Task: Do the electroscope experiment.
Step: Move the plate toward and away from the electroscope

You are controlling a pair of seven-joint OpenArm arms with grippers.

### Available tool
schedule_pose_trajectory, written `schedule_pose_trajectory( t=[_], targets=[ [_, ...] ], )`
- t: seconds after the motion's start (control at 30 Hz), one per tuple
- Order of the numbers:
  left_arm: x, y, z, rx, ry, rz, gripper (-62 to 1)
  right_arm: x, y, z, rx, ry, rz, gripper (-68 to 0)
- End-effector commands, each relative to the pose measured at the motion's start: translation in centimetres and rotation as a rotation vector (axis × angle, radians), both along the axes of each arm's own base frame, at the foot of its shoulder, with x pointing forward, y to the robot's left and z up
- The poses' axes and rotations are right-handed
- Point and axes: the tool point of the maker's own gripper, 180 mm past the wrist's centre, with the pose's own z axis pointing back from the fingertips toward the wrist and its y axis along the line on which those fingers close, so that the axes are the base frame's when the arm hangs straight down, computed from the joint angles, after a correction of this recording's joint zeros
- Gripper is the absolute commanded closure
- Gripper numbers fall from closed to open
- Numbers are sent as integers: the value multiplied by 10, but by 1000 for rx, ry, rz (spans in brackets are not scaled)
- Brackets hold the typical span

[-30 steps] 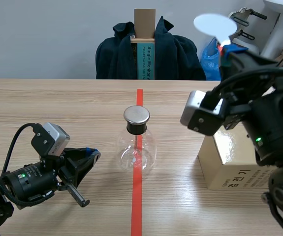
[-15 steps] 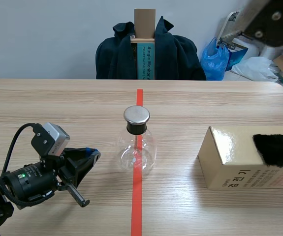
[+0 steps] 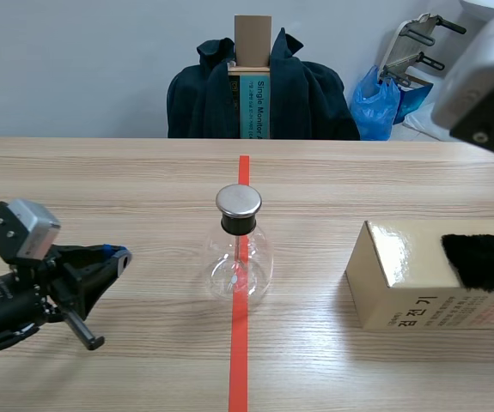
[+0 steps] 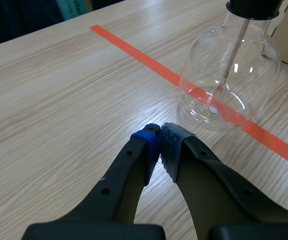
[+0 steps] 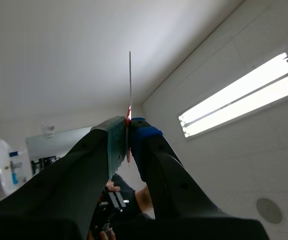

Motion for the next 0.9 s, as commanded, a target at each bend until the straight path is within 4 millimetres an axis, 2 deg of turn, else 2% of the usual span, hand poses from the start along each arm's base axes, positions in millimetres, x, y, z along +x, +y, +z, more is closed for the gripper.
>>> schedule_pose_trajectory(
  t=[0.0,0.27,0.37,0.57,0.87],
  targets=[
    [1,9,17,-30,-31,11,-41,-6,-4,4,17,-18,-3,-7],
    [-23,51,50,-56,-70,41,-41,-26,-14,-22,26,37,-20,-7],
    [-32,63,58,-59,-85,67,-41,-32,-20,-42,15,56,-30,-7],
    [-53,78,71,-87,-89,82,-41,-31,-39,-94,2,193,-78,-7],
    [-70,99,84,-122,-100,125,-41,-38,-52,-144,20,333,-88,-7]
  ],
)
